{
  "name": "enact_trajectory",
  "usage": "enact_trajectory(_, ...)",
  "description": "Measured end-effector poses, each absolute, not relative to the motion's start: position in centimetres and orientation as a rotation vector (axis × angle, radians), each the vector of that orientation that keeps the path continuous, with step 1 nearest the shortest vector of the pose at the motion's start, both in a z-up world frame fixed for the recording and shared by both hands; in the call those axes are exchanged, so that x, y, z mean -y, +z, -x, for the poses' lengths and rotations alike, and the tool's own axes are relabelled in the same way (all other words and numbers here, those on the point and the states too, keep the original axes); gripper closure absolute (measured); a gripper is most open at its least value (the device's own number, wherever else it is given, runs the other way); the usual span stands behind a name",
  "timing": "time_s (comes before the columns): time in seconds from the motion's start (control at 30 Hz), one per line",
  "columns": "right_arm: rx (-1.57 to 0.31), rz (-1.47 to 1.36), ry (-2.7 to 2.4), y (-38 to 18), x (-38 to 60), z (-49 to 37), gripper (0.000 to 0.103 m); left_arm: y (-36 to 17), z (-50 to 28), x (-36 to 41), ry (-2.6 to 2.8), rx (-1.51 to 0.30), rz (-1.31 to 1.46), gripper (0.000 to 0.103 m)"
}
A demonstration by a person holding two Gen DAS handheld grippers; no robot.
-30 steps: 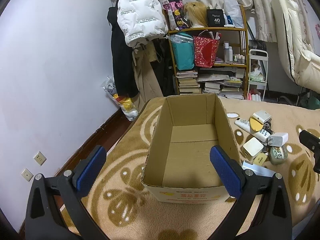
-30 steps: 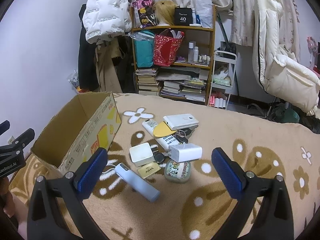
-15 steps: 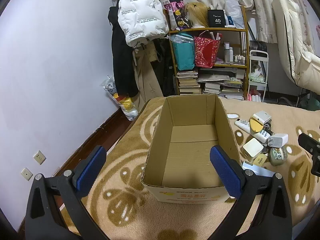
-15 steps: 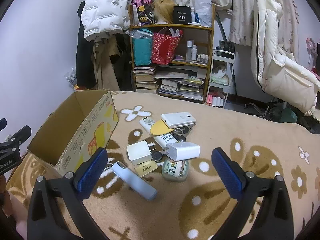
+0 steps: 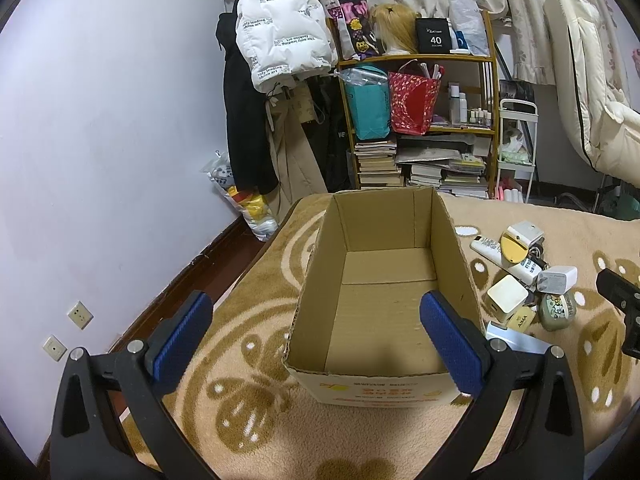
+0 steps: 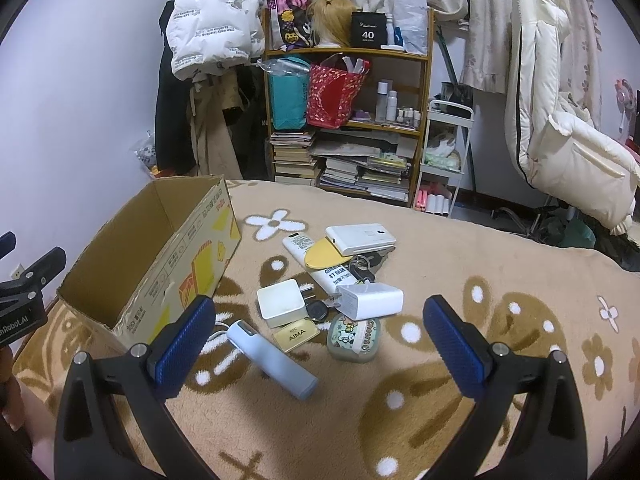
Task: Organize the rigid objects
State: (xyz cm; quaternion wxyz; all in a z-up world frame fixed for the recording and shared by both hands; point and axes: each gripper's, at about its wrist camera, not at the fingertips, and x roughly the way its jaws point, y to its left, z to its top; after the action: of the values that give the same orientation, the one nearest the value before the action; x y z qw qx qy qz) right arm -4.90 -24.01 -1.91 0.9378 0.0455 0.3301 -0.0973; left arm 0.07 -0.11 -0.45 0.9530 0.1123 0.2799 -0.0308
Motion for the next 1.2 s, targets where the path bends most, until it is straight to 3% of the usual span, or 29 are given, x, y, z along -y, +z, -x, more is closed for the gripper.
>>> enact_trajectory(1.2, -0.677, -0.04, -0.202, -2.1, 23.4, 4.1, 0.0, -0.9, -0.6, 0.2, -0.08, -0.578, -0.224, 0.001)
